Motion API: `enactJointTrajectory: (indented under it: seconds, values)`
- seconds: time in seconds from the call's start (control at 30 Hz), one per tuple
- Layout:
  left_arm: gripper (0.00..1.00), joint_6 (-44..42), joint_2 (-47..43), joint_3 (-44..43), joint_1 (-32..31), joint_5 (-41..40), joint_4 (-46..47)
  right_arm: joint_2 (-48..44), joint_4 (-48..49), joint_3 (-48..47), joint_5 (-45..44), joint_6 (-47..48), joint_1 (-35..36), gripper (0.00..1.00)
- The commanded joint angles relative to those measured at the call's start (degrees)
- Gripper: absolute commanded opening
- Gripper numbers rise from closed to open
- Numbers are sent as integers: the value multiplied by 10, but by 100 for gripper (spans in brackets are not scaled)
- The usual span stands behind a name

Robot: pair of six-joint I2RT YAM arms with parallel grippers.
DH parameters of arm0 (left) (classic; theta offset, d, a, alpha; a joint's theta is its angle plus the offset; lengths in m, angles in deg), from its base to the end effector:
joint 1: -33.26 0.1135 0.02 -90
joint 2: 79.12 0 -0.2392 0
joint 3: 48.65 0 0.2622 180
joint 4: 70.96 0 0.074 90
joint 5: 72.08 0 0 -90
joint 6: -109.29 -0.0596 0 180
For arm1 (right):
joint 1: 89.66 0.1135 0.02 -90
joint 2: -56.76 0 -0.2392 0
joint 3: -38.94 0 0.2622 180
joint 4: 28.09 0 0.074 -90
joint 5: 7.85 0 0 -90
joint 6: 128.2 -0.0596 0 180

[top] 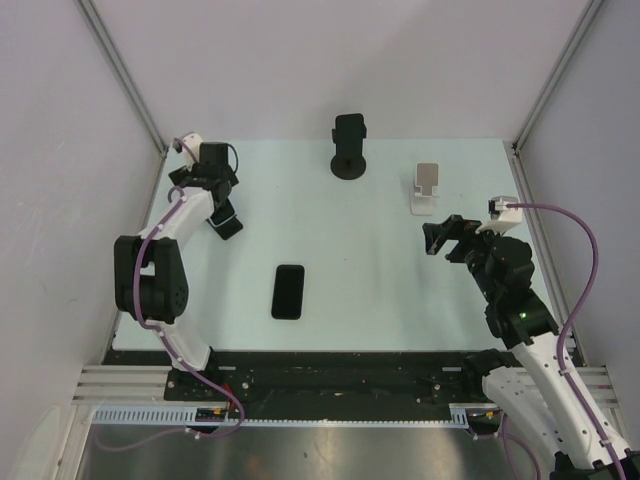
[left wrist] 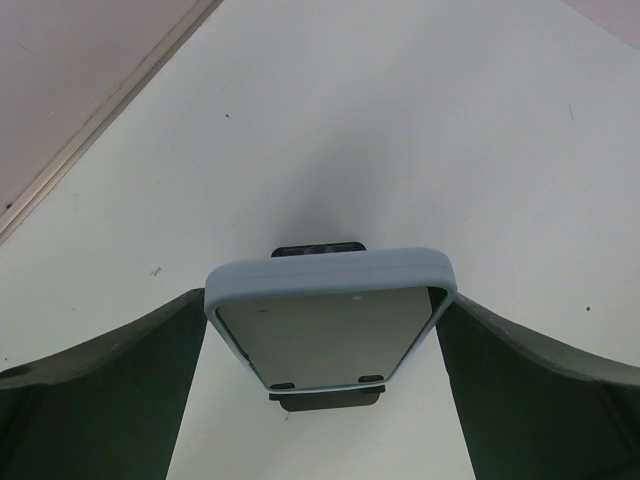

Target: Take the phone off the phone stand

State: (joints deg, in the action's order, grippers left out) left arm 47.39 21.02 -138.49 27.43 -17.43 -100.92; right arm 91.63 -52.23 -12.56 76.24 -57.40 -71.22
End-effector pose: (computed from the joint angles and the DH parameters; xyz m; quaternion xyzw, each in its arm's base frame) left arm 0.4150 -0.0077 0.2228 -0.2922 0.8235 0.1466 0.4636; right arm 0.1984 0.0597 0.3079 0.0390 0.7507 0.1757 0.6357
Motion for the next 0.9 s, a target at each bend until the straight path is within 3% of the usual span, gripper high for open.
enactJointTrajectory:
  seconds: [0.0, 0.23, 0.33, 0.47, 0.87]
  values:
    - [98, 18, -10, 3, 11, 13, 28, 3, 9, 1, 8, 10, 2, 99]
    - [85, 13, -17, 13, 12, 26, 34, 4, 10, 1, 9, 11, 2, 99]
    - [75, 7, -26, 16, 12, 27, 35, 4, 11, 1, 8, 11, 3, 99]
    - [53, -4, -49, 18, 11, 27, 35, 4, 12, 1, 10, 11, 2, 99]
    - [22, -41, -117, 23, 9, 45, 35, 6, 12, 1, 15, 10, 2, 98]
